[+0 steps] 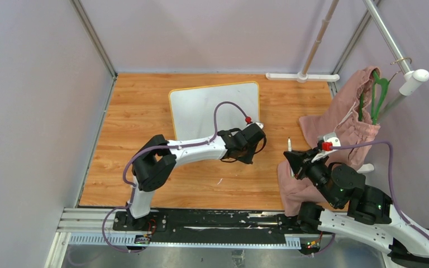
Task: Write a sentence on the whiteboard
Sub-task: Place the pen cap at the center of the board, then write a sentence on the whiteboard.
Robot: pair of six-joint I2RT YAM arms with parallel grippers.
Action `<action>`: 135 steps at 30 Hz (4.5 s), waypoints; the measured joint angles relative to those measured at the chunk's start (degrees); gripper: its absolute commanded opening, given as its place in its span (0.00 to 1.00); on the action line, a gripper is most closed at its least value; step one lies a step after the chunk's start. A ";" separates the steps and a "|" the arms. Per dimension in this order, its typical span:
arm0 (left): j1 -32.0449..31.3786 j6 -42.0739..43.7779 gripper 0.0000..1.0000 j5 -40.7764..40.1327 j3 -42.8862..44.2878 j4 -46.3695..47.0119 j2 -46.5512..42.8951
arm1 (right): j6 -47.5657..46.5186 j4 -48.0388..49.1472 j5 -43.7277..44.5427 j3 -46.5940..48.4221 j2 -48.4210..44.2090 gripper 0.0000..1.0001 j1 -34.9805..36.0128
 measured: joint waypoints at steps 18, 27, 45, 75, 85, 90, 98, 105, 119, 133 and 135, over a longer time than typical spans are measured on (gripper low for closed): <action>-2.78 -10.69 0.09 -1.40 -7.30 3.58 1.88 | -0.15 -1.75 0.00 0.00 -0.68 0.00 0.00; -2.78 -11.37 0.26 -1.70 -7.50 3.72 1.75 | 0.04 -2.29 0.00 0.00 -0.66 0.00 0.00; -2.95 -12.07 0.41 -1.77 -8.98 5.70 0.96 | 0.26 -2.32 -0.02 0.00 -0.09 0.00 0.00; -2.78 5.92 0.94 -9.09 -36.22 21.77 -74.18 | -3.26 12.50 -25.77 7.45 19.80 0.00 0.00; -2.75 9.11 0.89 7.52 -40.41 28.02 -83.12 | -2.64 24.39 -45.00 11.93 36.04 0.00 0.00; -2.75 9.92 0.90 12.37 -38.71 24.30 -83.45 | -2.60 23.67 -51.47 17.70 39.36 0.00 0.00; -2.75 15.02 0.90 18.43 -31.89 14.73 -84.50 | -6.21 9.16 -61.26 32.70 43.50 0.00 0.00; -2.73 13.49 0.83 20.63 -35.08 18.67 -84.30 | -6.95 6.78 -63.45 30.80 41.09 0.00 0.00; -2.71 4.66 0.62 23.47 -37.24 34.07 -76.15 | -4.52 14.64 -66.66 26.64 39.65 0.00 0.00; -2.71 1.86 0.34 25.27 -37.24 37.66 -74.53 | -4.24 15.41 -67.28 26.32 39.34 0.00 0.00; -2.71 1.64 0.34 25.51 -37.24 37.86 -74.44 | -4.24 15.43 -67.28 26.32 39.34 0.00 0.00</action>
